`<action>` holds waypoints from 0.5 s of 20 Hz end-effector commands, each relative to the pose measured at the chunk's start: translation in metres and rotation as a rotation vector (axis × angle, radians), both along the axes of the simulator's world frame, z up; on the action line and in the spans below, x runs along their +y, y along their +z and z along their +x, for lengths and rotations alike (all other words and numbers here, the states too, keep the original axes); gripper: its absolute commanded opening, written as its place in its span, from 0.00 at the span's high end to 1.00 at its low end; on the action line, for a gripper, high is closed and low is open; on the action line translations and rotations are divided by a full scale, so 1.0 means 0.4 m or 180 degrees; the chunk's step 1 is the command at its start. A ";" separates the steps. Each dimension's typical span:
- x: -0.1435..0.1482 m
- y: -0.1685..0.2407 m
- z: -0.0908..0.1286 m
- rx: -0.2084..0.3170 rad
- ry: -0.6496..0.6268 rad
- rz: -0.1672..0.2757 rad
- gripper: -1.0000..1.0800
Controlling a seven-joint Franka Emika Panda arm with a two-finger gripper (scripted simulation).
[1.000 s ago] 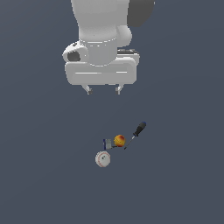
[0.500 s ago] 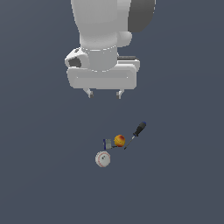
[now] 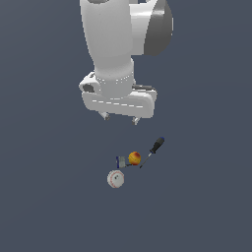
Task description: Pick up a designated object from a clutter of objects.
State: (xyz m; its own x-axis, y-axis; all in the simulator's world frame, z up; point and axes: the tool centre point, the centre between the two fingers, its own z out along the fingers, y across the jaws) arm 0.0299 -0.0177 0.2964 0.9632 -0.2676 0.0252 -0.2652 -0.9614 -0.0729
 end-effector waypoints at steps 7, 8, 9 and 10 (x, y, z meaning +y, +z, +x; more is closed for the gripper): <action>0.017 -0.120 0.033 0.0098 -0.0757 0.0080 0.04; 0.019 -0.134 0.036 0.0109 -0.0848 0.0085 0.04; 0.021 -0.149 0.040 0.0121 -0.0938 0.0090 0.04; 0.022 -0.163 0.042 0.0132 -0.1029 0.0094 0.04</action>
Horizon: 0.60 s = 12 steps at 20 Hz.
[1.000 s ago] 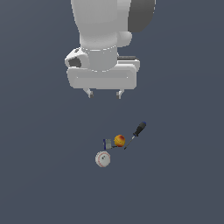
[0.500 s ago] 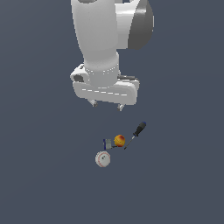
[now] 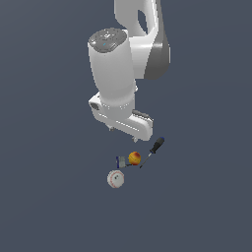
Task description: Pick up a designated object from a clutter of objects.
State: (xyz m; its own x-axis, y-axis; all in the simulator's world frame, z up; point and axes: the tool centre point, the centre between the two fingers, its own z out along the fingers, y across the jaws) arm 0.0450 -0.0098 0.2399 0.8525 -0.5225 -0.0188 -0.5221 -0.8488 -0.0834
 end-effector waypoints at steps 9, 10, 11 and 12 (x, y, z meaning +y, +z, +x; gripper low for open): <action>0.012 -0.151 0.024 0.0118 -0.0959 0.0008 0.04; 0.013 -0.166 0.025 0.0128 -0.1050 0.0004 0.04; 0.013 -0.180 0.026 0.0138 -0.1141 0.0000 0.04; 0.014 -0.194 0.028 0.0147 -0.1232 -0.0005 0.04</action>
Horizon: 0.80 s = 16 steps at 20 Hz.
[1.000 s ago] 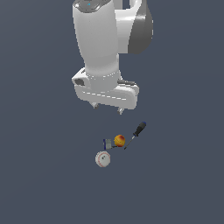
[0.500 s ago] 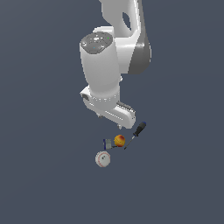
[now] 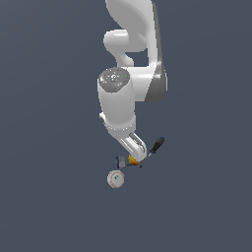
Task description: Pick up a designated object from a clutter of objects.
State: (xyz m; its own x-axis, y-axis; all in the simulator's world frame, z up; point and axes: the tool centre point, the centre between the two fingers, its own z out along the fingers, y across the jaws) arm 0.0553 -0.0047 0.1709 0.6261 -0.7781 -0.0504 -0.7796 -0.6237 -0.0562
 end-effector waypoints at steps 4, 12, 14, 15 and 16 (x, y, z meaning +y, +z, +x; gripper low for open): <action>0.001 -0.079 0.005 0.0051 -0.0506 -0.0036 0.04; -0.004 -0.185 0.005 0.0097 -0.1197 -0.0122 0.04; -0.006 -0.205 0.004 0.0102 -0.1334 -0.0143 0.04; -0.007 -0.214 0.003 0.0103 -0.1395 -0.0153 0.04; -0.008 -0.223 0.003 0.0104 -0.1452 -0.0162 0.04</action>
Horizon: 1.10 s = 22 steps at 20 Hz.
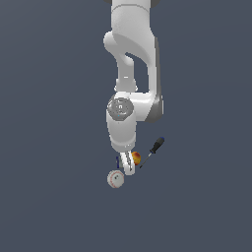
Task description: Pick up a designated object from a clutter of objects.
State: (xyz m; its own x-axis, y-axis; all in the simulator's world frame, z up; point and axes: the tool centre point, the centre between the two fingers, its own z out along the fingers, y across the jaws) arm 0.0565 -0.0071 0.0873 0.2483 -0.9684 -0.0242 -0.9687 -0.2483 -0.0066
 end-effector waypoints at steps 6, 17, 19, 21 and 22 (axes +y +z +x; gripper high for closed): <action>-0.006 -0.050 -0.003 0.0006 -0.0344 -0.0063 0.04; -0.008 -0.074 -0.005 0.0009 -0.0412 -0.0077 0.04; -0.008 -0.090 -0.005 0.0009 -0.0414 -0.0077 0.04; -0.009 -0.113 -0.006 0.0009 -0.0418 -0.0077 0.04; -0.009 -0.127 -0.006 0.0009 -0.0420 -0.0077 0.04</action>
State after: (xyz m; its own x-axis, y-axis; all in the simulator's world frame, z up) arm 0.0546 -0.0104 0.0444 0.1196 -0.9928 -0.0008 -0.9928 -0.1196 -0.0006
